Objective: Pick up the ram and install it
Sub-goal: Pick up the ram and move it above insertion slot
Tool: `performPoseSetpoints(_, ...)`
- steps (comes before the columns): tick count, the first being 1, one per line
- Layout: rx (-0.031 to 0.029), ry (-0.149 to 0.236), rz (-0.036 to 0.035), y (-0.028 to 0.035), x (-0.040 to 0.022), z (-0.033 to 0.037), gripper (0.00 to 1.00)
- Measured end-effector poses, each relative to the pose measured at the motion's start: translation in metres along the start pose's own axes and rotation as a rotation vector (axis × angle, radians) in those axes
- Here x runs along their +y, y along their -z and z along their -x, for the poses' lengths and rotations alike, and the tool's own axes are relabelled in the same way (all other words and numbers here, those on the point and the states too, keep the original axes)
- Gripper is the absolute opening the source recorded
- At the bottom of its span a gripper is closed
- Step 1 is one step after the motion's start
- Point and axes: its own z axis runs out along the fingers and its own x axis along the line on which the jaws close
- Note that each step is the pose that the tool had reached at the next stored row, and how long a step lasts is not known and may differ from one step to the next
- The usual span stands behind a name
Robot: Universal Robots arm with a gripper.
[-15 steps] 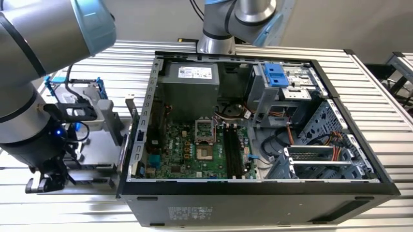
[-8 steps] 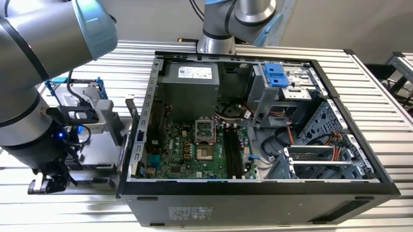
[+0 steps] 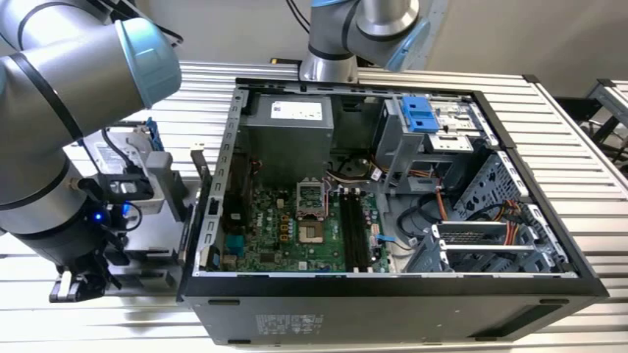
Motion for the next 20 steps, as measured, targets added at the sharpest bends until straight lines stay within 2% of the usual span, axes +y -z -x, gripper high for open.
performPoseSetpoints(6, -0.0001, 0.0, -0.0001, -0.0001, 0.0, 0.0, 1.0)
performPoseSetpoints(7, -0.0001, 0.0, -0.0001, -0.0001, 0.0, 0.0, 0.0)
performPoseSetpoints(20, -0.0001, 0.0, -0.0001, -0.0002, 0.0002, 0.0, 0.0)
